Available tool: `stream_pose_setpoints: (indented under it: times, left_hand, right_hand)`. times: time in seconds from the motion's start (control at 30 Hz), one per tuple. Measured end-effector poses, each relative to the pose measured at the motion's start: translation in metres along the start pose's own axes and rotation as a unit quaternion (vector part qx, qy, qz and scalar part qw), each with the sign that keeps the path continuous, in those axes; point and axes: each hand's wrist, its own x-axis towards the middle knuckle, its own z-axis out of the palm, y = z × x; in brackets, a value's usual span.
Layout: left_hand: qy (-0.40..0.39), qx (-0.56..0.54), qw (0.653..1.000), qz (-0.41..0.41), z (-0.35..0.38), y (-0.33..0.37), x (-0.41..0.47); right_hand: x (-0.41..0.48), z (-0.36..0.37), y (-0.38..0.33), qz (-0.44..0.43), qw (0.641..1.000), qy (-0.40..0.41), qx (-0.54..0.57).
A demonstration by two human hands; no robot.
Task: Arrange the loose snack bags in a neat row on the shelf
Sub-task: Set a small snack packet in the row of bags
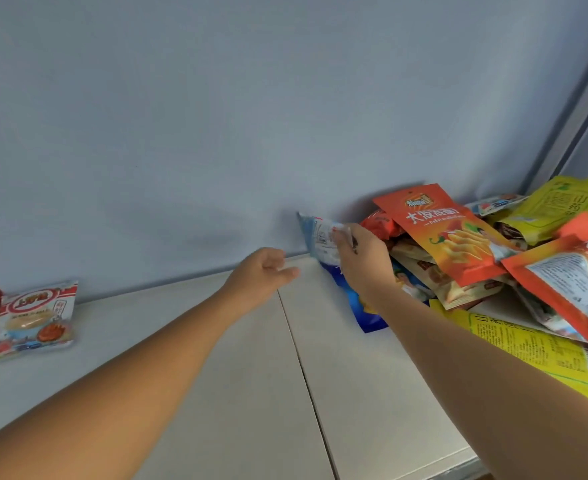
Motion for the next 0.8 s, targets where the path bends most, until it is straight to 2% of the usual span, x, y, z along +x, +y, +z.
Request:
stream_pose_setpoints:
  times: [0.1,0.2,0.3,0.37,0.47,0.5,0.57,0.6,0.67,0.73,0.8]
  left_hand:
    - [0.003,-0.051,0.999,0.005,-0.014,0.009,-0.001]
    - [-0.049,-0.114,0.992,-0.003,-0.028,0.008,-0.003]
    - [-0.095,-0.168,0.981,-0.029,-0.032,0.005,-0.013]
    - [-0.07,-0.17,0.983,-0.017,-0.034,0.002,-0.018]
    - [0.041,-0.13,0.991,-0.006,-0.038,-0.003,-0.02]
    - [0.088,-0.093,0.992,0.008,-0.04,-0.003,-0.02]
    - [0.141,-0.008,0.988,0.055,-0.042,0.0,-0.024]
    - [0.124,0.013,0.989,0.075,-0.043,0.003,-0.027]
    - [0.032,-0.008,0.995,0.095,-0.043,0.006,-0.035]
    - [-0.033,-0.008,0.995,0.096,-0.045,0.005,-0.044]
    - [-0.012,0.01,0.995,0.098,-0.05,0.001,-0.049]
  right_hand:
    - [-0.011,-0.001,-0.017,0.074,0.974,-0.056,0.208]
    - [-0.022,0.004,-0.024,0.129,0.938,-0.117,0.3]
    - [-0.032,0.011,-0.034,0.146,0.933,-0.121,0.304]
    - [-0.038,0.018,-0.041,0.148,0.943,-0.084,0.287]
    - [-0.047,0.029,-0.05,0.13,0.967,0.037,0.215]
    - [-0.05,0.033,-0.053,0.116,0.97,0.032,0.21]
    - [-0.058,0.042,-0.062,0.093,0.969,-0.055,0.224]
    - [-0.061,0.046,-0.067,0.097,0.96,-0.108,0.238]
    - [-0.063,0.05,-0.075,0.133,0.933,-0.173,0.287]
    - [-0.063,0.048,-0.08,0.164,0.914,-0.171,0.33]
    - [-0.063,0.047,-0.079,0.181,0.91,-0.148,0.342]
